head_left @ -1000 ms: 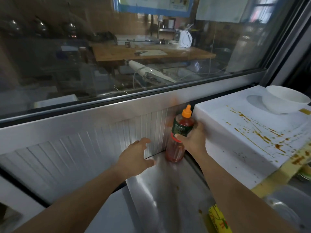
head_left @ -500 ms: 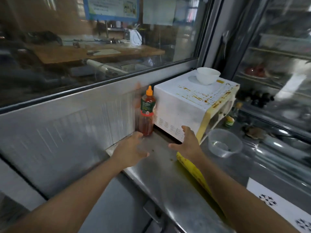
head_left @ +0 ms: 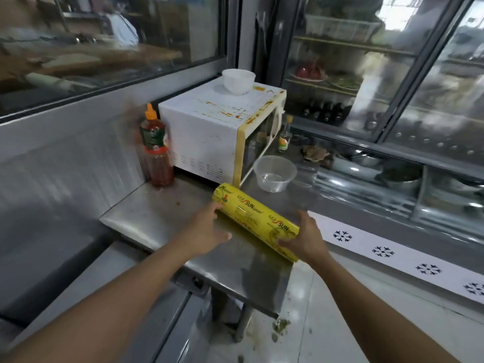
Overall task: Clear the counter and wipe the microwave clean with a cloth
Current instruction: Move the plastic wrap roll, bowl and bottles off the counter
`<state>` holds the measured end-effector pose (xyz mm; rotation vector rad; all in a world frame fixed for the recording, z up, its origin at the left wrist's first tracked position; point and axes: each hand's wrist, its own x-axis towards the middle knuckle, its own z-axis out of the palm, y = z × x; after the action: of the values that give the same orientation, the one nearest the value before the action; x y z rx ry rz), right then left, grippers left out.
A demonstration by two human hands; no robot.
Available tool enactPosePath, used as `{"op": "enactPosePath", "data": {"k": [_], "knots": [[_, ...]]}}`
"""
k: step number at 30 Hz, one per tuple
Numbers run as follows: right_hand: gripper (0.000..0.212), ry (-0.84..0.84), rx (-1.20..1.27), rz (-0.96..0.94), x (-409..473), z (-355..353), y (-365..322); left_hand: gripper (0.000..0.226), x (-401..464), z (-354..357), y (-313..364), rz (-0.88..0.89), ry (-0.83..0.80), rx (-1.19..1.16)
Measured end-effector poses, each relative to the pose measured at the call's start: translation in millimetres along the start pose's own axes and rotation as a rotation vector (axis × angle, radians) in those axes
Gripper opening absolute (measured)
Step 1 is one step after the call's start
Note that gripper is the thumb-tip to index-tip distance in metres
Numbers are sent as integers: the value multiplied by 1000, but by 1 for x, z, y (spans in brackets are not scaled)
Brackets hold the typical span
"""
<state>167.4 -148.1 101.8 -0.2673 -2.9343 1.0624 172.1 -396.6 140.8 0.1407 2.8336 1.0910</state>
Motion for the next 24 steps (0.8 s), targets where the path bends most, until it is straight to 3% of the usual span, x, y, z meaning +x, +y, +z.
{"op": "enactPosePath", "data": {"k": [8, 14, 24], "knots": [[119, -97, 62, 91, 6, 3, 83, 75, 16, 66, 24, -39, -88, 45], [131, -119, 231, 88, 25, 32, 101, 75, 25, 87, 23, -81, -100, 83], [104, -55, 231, 44, 31, 38, 106, 68, 27, 89, 26, -45, -44, 110]]}}
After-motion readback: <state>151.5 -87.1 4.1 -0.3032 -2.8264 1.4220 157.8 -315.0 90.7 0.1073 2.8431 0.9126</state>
